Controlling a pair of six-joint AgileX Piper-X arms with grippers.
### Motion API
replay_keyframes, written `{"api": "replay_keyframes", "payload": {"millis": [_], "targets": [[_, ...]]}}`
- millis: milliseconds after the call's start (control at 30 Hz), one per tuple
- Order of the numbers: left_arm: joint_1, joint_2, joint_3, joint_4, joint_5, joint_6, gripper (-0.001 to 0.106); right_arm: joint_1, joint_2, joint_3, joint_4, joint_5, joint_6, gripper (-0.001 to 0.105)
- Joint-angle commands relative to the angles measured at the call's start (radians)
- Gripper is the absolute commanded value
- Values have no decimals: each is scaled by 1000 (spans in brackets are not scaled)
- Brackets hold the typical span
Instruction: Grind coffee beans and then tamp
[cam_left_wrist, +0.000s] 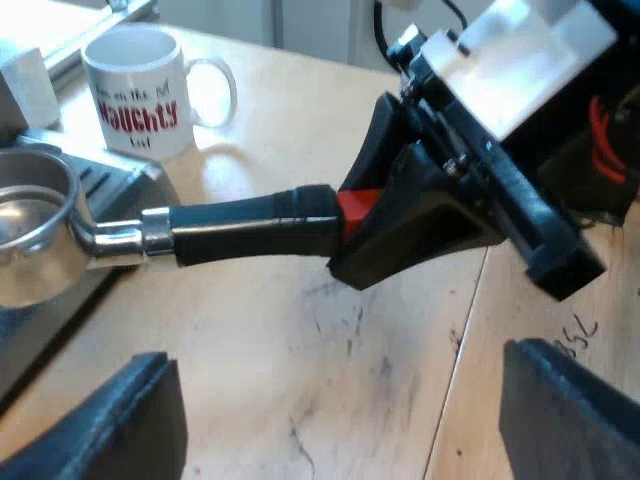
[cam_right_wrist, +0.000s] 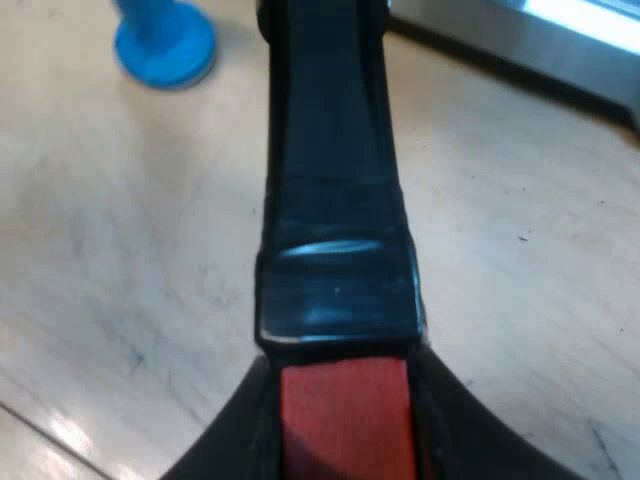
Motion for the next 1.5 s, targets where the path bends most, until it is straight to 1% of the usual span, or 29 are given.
{"api": "replay_keyframes", "payload": {"millis": [33,100,167,267,300,333,400,467,533,600,700,767,900,1000,1033,1067,1167,1200,1233,1267,1500], "targets": [[-6,-5,-8,15,-23,-10,67,1,-17,3,-36,9,-59,0],[-6,-5,-8,16,-56,-10,67,1,-17,12,-49,-11,-105,0],[-6,-5,-8,16,-72,-10,67,1,-17,18,-63,-12,-117,0],[-6,-5,-8,16,-71,-10,67,1,-17,33,-98,-21,-189,0],[-6,-5,-8,16,-71,-10,67,-3,-17,40,-110,-43,-215,0],[-6,-5,-8,16,-71,-10,67,-6,-17,45,-118,-55,-227,0],[-6,-5,-8,16,-69,-10,67,-37,-17,64,-145,-139,-267,0],[-6,-5,-8,16,-69,-10,67,-63,-17,73,-159,-157,-282,0],[-6,-5,-8,16,-69,-10,67,-95,-17,78,-179,-163,-330,0],[-6,-5,-8,16,-69,-10,67,-131,-17,87,-212,-209,-404,0],[-6,-5,-8,16,-69,-10,67,-163,-17,105,-238,-270,-454,0],[-6,-5,-8,16,-69,-10,67,-179,-17,125,-247,-288,-464,0],[-6,-5,-8,16,-69,-10,67,-184,-17,164,-286,-292,-464,0],[-6,-5,-6,16,-75,-10,67,-184,-17,200,-347,-301,-464,0],[-6,-5,-4,16,-84,-10,67,-184,-17,211,-375,-302,-464,0],[-6,-5,-3,16,-100,-10,67,-184,-17,249,-444,-302,-464,0],[-6,-5,-2,16,-129,-10,67,-184,-17,280,-488,-302,-464,0],[-6,-5,-2,16,-147,-10,67,-184,-17,289,-496,-302,-464,0],[-6,-5,-2,16,-189,-10,67,-184,-17,305,-502,-302,-464,0],[-6,-5,-2,16,-201,-10,67,-184,-17,314,-502,-298,-464,0],[-6,-5,-2,16,-219,-10,67,-186,-17,344,-523,-297,-464,0]]}}
